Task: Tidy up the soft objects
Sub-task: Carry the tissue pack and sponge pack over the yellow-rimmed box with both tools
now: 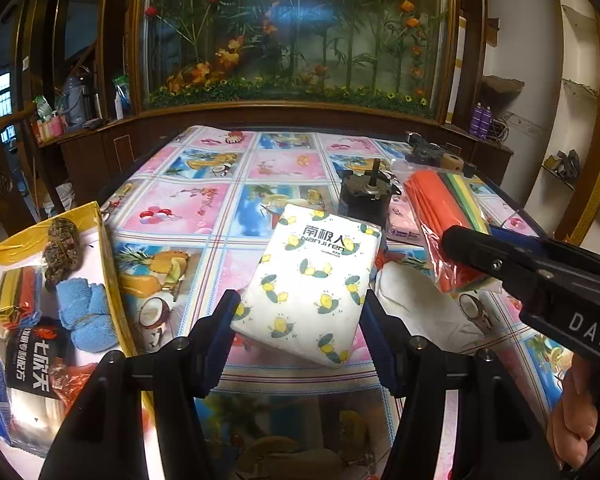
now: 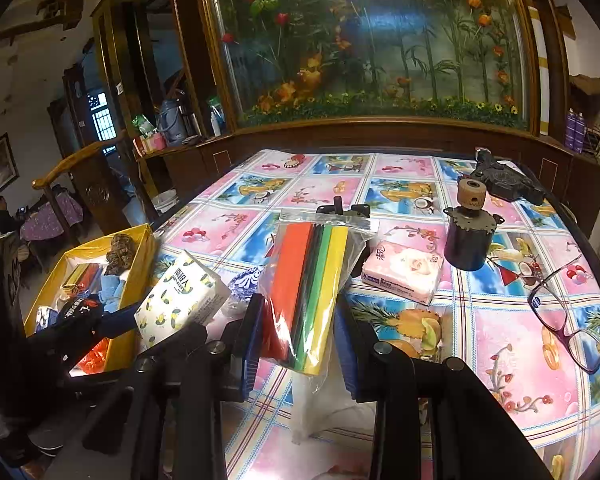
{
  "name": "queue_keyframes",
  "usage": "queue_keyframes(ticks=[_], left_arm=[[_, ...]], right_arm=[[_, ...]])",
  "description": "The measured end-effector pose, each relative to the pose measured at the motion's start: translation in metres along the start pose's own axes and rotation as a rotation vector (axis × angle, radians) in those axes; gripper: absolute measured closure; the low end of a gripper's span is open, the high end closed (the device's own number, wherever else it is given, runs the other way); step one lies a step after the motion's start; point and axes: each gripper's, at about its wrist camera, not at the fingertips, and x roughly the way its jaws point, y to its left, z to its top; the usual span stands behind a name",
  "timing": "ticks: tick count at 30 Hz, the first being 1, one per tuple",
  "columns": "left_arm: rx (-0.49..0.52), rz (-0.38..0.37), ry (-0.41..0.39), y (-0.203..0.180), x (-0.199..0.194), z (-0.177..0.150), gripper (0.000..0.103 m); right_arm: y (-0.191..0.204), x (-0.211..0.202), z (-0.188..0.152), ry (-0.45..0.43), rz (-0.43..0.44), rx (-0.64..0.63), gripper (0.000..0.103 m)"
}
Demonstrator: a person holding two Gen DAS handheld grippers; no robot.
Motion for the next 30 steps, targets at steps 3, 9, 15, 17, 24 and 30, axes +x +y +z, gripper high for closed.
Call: queue_keyframes(ticks=[3, 9, 15, 17, 24, 30], left_arm=[[0.003, 0.015, -0.019, 0.000, -0.004, 0.000, 0.043], [0.002, 0.041, -0.051, 0.001, -0.009, 0.002, 0.043], [0.002, 0.060, -0.072, 0.001, -0.013, 0.003, 0.043], [0.001, 0.068, -0.079, 0.002, -0.014, 0.003, 0.043], [0.003, 0.091, -0.104, 0.002, -0.017, 0.003, 0.043], [0.001, 0.115, -0.126, 0.002, -0.023, 0.002, 0.043]], right_arm=[[0.002, -0.004, -0.001, -0.012, -0.006, 0.003, 0.067], [0.002, -0.011, -0.005, -0.034, -0.004, 0.020, 0.067], [0.006, -0.014, -0.008, -0.043, -0.002, 0.019, 0.067], [0.006, -0.014, -0.009, -0.043, -0.002, 0.018, 0.067], [0.010, -0.016, -0.010, -0.051, 0.001, 0.018, 0.067], [0.014, -0.020, -0.013, -0.057, 0.010, 0.018, 0.067]])
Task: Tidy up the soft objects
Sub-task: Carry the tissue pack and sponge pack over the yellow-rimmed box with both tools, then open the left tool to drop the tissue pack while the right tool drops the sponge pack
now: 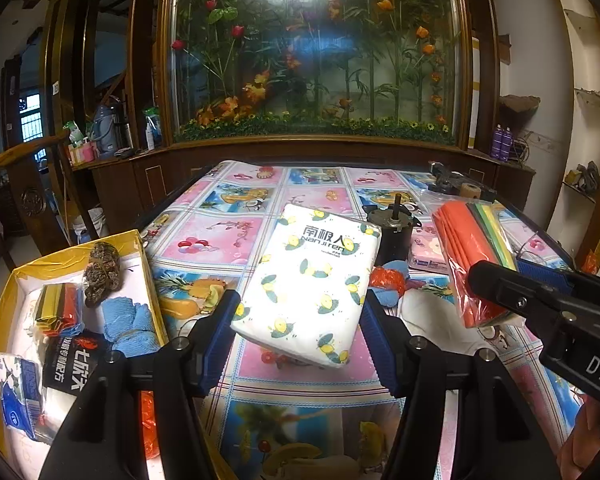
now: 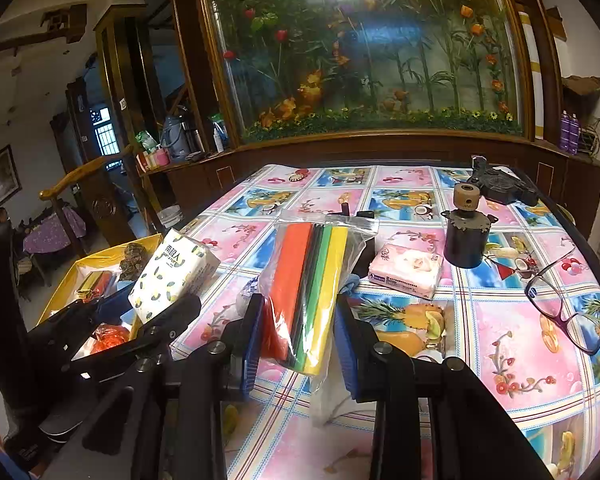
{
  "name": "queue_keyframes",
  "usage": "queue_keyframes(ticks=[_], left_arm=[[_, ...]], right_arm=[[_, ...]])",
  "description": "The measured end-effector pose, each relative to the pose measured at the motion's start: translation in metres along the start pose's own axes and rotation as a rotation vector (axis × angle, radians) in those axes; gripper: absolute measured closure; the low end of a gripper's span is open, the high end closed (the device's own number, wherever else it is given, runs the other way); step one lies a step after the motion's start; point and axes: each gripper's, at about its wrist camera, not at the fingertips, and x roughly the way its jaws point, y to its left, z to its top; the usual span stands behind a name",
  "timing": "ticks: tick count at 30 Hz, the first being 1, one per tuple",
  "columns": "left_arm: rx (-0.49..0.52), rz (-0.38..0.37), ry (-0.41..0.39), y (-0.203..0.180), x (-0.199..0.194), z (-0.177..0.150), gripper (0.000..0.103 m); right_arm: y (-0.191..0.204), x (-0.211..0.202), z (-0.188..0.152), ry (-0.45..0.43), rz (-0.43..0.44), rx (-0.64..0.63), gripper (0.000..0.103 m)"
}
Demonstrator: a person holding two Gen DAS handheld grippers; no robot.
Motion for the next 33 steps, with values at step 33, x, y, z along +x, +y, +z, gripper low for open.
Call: queue_keyframes(ticks=[33], left_arm=[[-0.311, 0.189, 0.189, 0.195, -0.041, -0.014, 0.043]], right_arm=[[0.148, 0.047, -0.012, 0.192, 0.336, -0.162, 0.067]])
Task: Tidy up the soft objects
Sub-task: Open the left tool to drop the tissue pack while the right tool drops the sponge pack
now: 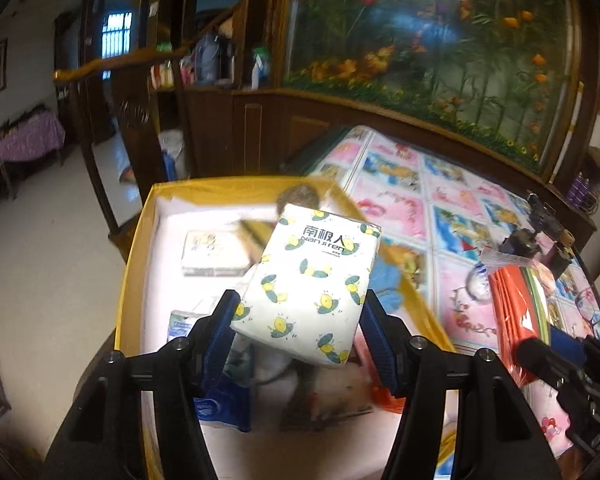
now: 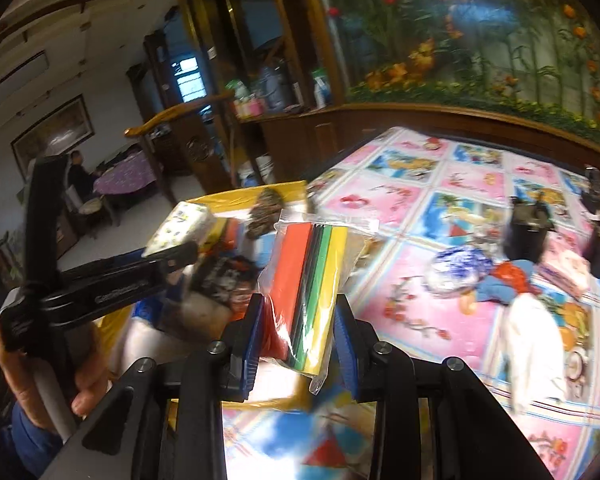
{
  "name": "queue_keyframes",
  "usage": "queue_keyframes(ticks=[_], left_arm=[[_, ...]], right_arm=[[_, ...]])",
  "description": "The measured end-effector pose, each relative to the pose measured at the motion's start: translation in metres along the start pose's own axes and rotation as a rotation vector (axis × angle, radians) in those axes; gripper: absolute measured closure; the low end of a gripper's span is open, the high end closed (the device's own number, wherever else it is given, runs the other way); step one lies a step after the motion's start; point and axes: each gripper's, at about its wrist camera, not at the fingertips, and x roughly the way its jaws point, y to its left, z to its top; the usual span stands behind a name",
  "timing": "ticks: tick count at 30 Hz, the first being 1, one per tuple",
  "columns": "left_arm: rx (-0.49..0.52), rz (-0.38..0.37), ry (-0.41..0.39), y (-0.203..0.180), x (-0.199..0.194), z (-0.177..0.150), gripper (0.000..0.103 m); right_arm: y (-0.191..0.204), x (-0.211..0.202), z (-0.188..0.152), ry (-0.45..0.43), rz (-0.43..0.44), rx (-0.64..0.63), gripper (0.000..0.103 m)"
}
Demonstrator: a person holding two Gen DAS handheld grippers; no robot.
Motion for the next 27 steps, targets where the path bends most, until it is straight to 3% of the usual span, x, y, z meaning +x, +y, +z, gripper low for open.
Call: queue_keyframes(ticks=[3, 6, 9, 18, 23, 27], left_arm=[[-0.069, -0.046, 0.087, 0.016, 0.017, 0.004, 0.043], [-0.091, -0.007, 0.127, 0.021, 0.023, 0.005, 0.043], [-0.100, 0.029, 0.153, 0.023, 0.026, 0.007, 0.043], [-0.092, 0.019, 0.220, 0.030, 0.031, 0.021, 0.043], [-0.078, 0.053, 0.254, 0.035, 0.048, 0.038, 0.043], [-0.105, 0.034, 0.304, 0.043, 0.062, 0.044, 0.043]], right_arm=[[0.014, 0.021, 0.005, 0.040, 0.025, -0.015, 0.066], [0.023, 0.041, 0.011, 0.075, 0.040, -0.034, 0.066], [0.026, 0.058, 0.016, 0.111, 0.059, -0.024, 0.066], [0.034, 0.086, 0.043, 0.151, 0.045, -0.034, 0.066], [0.033, 0.110, 0.056, 0.206, 0.030, -0.025, 0.066], [0.030, 0.124, 0.056, 0.232, 0.017, -0.006, 0.066]])
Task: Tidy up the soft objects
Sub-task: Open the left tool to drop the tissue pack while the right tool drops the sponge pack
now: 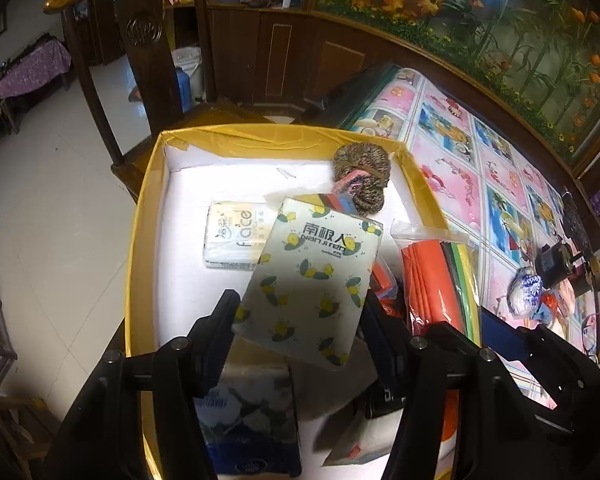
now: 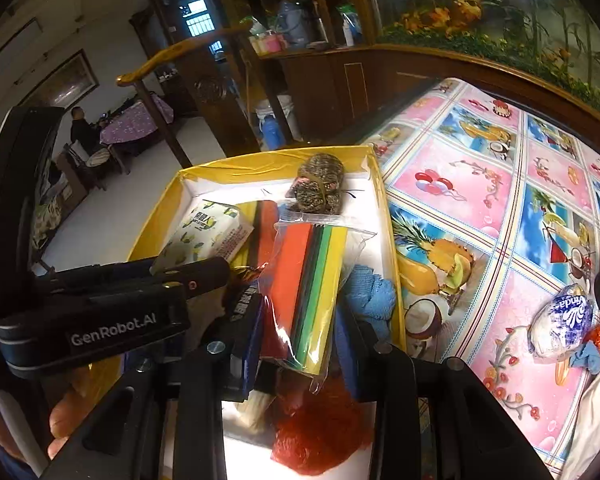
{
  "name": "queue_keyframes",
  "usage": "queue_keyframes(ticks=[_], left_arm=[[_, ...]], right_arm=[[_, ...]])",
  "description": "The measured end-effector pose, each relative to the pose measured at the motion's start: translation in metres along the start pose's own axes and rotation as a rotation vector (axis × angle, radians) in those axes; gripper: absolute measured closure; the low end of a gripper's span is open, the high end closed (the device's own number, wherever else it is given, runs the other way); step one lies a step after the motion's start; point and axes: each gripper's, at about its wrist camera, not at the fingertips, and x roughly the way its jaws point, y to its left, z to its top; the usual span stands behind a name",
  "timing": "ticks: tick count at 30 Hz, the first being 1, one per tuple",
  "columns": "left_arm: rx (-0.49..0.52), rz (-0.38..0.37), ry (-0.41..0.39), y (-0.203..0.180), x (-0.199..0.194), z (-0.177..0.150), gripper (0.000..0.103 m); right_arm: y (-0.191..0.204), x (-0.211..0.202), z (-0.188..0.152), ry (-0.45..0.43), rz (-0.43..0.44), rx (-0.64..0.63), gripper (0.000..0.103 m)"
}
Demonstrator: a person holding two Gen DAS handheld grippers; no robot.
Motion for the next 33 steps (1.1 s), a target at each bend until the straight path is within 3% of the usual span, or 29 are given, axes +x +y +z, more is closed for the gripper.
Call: queue_keyframes(ticks=[16, 18, 20, 22, 33], left_arm=[[-0.055, -0.017, 0.066, 0.013, 0.027, 0.009, 0.042], [-0.051, -0.027, 0.060, 0.013, 0.027, 0.008, 0.041], [-0.043, -0.041, 0.050, 0.013, 0.025, 0.006, 0.037], [-0.048, -0.078, 0.045, 0.014, 0.022, 0.003, 0.030], [-0.041, -0.131, -0.034, 0.003, -0.014, -0.012, 0.030]], right_arm=[[0.002, 0.014, 0.004, 0.037, 0.005, 0.003, 0.064], [0.000, 0.009, 0.003, -0.003, 0.043, 0.005, 0.062], [0.000, 0.003, 0.002, -0.032, 0.047, -0.011, 0.050], [0.000, -0.001, 0.001, -0.044, 0.048, -0.021, 0.047], [-0.019, -0.036, -0.018, -0.094, 0.086, 0.003, 0.047]])
